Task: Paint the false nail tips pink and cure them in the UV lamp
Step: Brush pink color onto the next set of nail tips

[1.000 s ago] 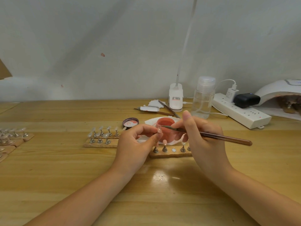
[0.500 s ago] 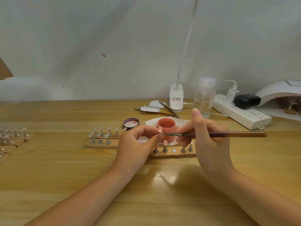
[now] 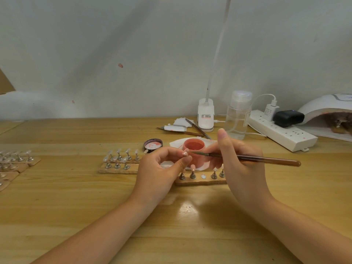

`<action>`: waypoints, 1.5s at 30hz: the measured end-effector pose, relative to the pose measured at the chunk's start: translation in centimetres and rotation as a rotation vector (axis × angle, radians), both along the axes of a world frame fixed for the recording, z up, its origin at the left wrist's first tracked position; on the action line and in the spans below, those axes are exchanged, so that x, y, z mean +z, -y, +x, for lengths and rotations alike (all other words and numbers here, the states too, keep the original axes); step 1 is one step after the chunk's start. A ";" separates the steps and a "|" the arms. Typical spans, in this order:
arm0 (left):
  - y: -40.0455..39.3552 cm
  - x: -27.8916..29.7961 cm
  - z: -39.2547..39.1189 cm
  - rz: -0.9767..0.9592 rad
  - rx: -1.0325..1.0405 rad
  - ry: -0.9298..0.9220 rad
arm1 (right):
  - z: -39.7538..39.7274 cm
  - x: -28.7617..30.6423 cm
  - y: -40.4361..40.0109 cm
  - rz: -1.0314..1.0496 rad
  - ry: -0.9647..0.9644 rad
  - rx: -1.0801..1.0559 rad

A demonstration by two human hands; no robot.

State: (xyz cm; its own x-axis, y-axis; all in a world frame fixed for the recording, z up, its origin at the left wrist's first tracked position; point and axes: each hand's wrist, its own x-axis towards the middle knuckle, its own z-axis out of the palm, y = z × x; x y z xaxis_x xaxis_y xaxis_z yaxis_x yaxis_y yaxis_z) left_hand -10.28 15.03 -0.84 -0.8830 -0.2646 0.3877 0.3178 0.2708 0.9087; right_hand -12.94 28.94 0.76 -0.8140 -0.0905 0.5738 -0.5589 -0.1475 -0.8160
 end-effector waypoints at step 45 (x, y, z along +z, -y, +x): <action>0.2 -0.4 -0.3 -0.041 0.015 -0.036 | 0.1 -0.1 -0.1 0.006 -0.055 -0.052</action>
